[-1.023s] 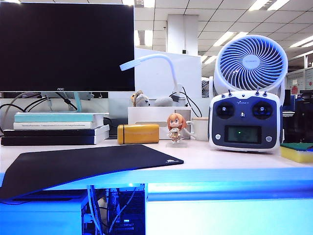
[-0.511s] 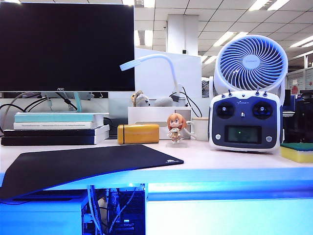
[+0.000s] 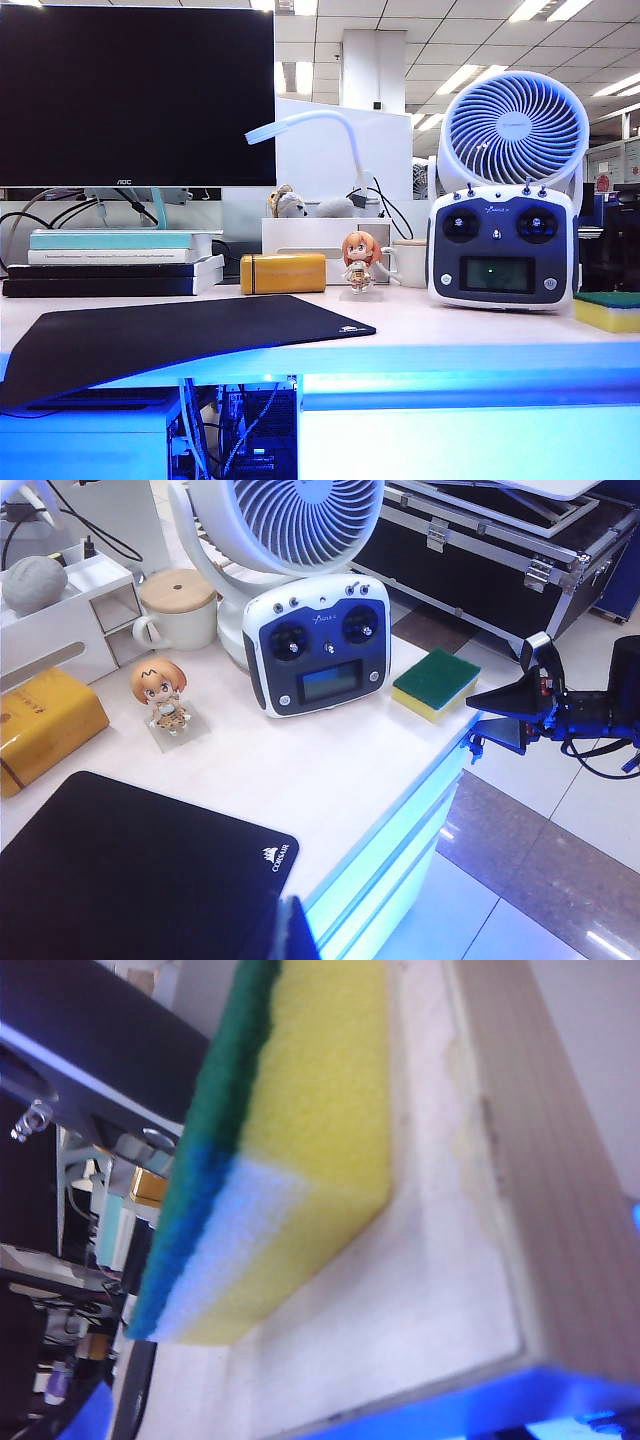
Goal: Open the drawer, place the cleaning sponge inside, then close the drawer.
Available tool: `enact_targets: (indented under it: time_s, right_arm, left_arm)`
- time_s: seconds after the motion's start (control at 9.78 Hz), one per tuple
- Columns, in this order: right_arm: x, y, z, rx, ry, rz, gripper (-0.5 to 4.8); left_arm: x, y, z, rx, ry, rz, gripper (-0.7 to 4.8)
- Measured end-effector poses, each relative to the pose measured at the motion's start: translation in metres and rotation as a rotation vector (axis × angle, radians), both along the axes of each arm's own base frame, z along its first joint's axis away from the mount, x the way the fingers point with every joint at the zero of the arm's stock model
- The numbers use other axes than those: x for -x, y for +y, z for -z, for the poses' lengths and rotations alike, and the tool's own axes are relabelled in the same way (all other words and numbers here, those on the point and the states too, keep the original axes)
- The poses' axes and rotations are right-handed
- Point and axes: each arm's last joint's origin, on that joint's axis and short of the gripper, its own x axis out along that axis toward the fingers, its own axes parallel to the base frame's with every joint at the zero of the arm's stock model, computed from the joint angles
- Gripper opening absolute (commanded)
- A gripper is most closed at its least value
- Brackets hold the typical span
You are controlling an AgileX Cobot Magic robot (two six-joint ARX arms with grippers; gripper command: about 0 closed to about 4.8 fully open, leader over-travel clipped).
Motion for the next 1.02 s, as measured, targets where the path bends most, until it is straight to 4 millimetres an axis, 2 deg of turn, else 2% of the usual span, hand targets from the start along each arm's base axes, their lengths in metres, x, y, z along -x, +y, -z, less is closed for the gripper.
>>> enact_targets:
  time_s: [0.61, 0.82, 1.02]
  right_arm:
    - [0.005, 0.004, -0.005, -0.038, -0.011, -0.081, 4.79]
    - [0.020, 0.011, 0.002, -0.040, 0.033, -0.038, 4.79]
    - [0.021, 0.008, 0.003, -0.003, 0.036, 0.042, 4.79]
  left_arm:
    - [0.000, 0.000, 0.001, -0.005, 0.006, 0.000, -0.05]
    - [0.000, 0.000, 0.001, -0.005, 0.006, 0.000, -0.05]
    - [0.000, 0.000, 0.001, -0.005, 0.006, 0.000, -0.05]
